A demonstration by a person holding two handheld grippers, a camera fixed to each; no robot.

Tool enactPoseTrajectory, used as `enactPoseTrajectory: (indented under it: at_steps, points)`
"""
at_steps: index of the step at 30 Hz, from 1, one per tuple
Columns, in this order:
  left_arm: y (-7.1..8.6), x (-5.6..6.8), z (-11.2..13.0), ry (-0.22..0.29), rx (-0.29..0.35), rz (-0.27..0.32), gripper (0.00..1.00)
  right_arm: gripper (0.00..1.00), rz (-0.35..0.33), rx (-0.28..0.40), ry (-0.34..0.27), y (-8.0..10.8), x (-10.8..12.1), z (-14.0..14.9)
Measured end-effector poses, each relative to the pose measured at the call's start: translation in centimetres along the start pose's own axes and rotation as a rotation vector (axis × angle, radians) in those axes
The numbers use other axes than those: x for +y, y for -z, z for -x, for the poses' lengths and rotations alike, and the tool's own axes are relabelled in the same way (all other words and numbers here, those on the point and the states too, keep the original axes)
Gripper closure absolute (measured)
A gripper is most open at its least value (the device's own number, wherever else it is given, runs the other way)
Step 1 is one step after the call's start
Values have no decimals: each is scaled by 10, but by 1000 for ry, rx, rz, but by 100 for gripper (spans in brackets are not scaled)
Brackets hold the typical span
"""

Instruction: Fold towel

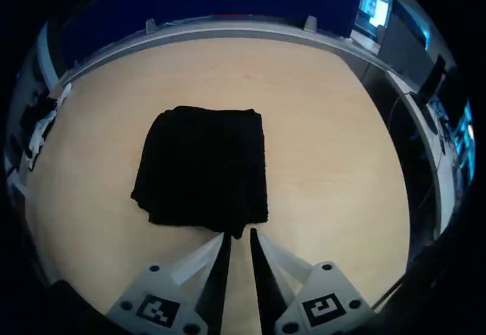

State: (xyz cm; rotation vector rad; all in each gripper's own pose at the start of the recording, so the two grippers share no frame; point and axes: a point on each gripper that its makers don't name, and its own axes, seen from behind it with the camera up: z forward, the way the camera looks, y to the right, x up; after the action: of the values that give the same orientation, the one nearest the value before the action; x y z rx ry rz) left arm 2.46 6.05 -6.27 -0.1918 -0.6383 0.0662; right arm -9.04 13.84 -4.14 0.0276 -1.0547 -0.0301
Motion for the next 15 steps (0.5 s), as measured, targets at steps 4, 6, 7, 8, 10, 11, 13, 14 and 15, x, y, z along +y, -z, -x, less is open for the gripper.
enactPoseTrajectory:
  at_steps: [4, 6, 7, 8, 10, 11, 13, 14, 15]
  points:
    - [-2, -1, 0, 1, -3, -1, 10, 69, -5, 4, 4, 3, -1, 1]
    - [-2, 0, 0, 0, -3, 0, 10, 68, -7, 5, 6, 3, -1, 2]
    - [-3, 1, -1, -2, -2, 1, 10, 66, -6, 6, 7, 3, -1, 2]
    - [-3, 1, -2, -4, -1, 2, 10, 64, -6, 6, 8, 3, -1, 2]
    - [-4, 2, -3, -7, 0, 4, 10, 63, -9, 10, 10, 4, -2, 2]
    - [-4, 3, -4, -8, 0, 5, 10, 63, -11, 13, 11, 4, -2, 2]
    - [-5, 4, -4, -8, 0, 6, 10, 63, -15, 13, 10, 4, -2, 2]
    - [-5, 5, -5, -7, 0, 6, 10, 63, -17, 13, 10, 5, -2, 1]
    - [-5, 5, -5, -8, 0, 7, 10, 63, -18, 13, 10, 5, -2, 1]
